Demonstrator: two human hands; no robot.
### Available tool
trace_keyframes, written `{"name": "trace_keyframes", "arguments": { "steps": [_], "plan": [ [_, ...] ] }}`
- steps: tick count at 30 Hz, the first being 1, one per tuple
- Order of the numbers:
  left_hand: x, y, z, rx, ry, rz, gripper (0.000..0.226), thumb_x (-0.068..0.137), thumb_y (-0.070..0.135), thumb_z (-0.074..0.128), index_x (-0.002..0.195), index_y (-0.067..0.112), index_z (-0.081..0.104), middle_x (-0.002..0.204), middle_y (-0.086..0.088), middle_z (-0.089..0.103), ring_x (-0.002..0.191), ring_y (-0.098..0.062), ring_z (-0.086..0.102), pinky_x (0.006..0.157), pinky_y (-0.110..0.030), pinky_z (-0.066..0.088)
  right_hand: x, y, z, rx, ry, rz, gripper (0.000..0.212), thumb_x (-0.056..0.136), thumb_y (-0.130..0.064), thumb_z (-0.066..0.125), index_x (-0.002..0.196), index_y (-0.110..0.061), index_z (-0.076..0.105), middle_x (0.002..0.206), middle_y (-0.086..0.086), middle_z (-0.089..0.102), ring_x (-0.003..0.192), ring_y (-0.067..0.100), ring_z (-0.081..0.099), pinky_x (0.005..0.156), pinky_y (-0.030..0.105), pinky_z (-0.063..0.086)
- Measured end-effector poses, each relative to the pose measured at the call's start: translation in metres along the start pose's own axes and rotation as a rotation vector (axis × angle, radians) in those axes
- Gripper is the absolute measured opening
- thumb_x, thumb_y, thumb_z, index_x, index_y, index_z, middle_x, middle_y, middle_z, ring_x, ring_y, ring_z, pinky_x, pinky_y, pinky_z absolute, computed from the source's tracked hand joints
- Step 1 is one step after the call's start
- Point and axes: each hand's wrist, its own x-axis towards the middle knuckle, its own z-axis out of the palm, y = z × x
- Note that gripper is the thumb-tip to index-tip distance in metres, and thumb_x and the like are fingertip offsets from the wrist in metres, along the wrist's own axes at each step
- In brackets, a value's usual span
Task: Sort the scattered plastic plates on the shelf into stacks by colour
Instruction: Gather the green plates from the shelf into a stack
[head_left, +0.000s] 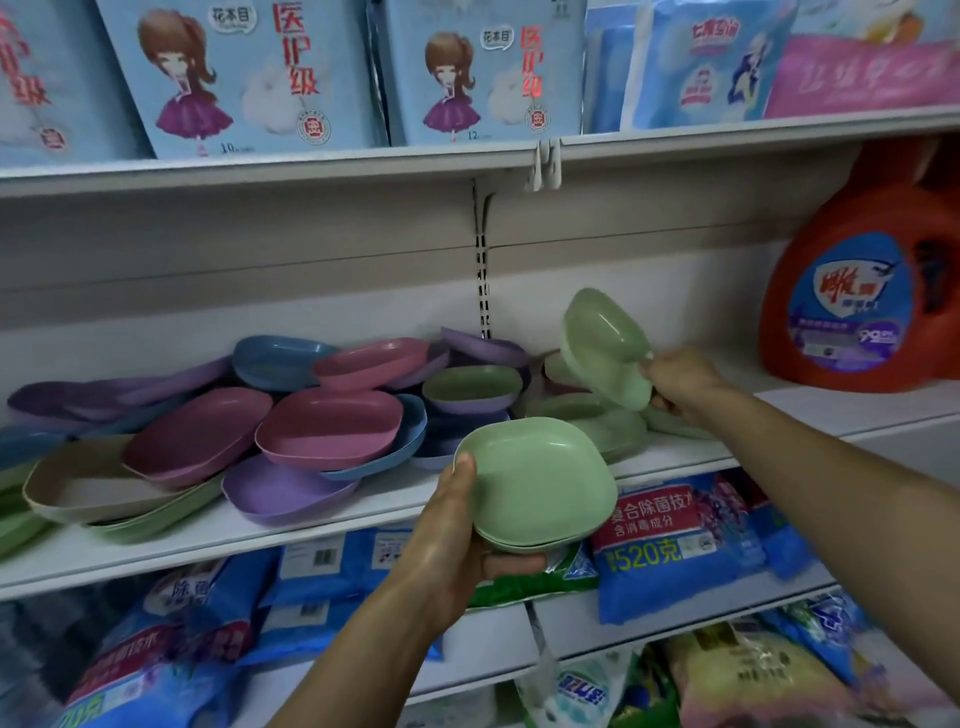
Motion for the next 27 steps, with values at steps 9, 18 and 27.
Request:
{"name": "trace_keyframes", "arguments": {
  "steps": [9, 18, 27],
  "plan": [
    [0.009, -0.007, 0.008, -0.019, -0.03, 0.045, 0.051, 0.097, 0.057, 0.03, 0.134, 0.027, 0.049, 0.116, -0.009, 0.069, 0.085, -0.025, 0.074, 0.058, -0.039, 0.059, -0.075, -0.033, -0.006, -0.35, -0.245, -0.432, 0.018, 0.084, -0.021, 0.07, 0.07, -0.01, 0.07, 0.066, -0.001, 0.066, 0.059, 0.013, 0.059, 0.057, 0.023, 0.044],
    [0.007, -0.011, 0.015, -0.02, -0.03, 0.071, 0.056, 0.093, 0.063, 0.032, 0.131, 0.027, 0.054, 0.117, -0.009, 0.069, 0.091, -0.027, 0.073, 0.061, -0.042, 0.058, -0.092, -0.022, 0.01, -0.567, -0.116, -0.585, 0.008, 0.085, -0.022, 0.063, 0.086, -0.02, 0.07, 0.067, -0.012, 0.059, 0.074, 0.017, 0.06, 0.065, 0.027, 0.046],
    [0.004, -0.015, 0.015, -0.053, -0.04, 0.094, 0.03, 0.1, 0.033, 0.044, 0.13, 0.03, 0.05, 0.122, -0.01, 0.06, 0.093, -0.036, 0.069, 0.06, -0.044, 0.058, -0.103, -0.002, 0.024, -0.65, 0.016, -0.473, 0.028, 0.091, -0.04, 0.05, 0.089, -0.018, 0.067, 0.086, 0.001, 0.068, 0.083, 0.026, 0.063, 0.067, 0.031, 0.045]
  ]
}}
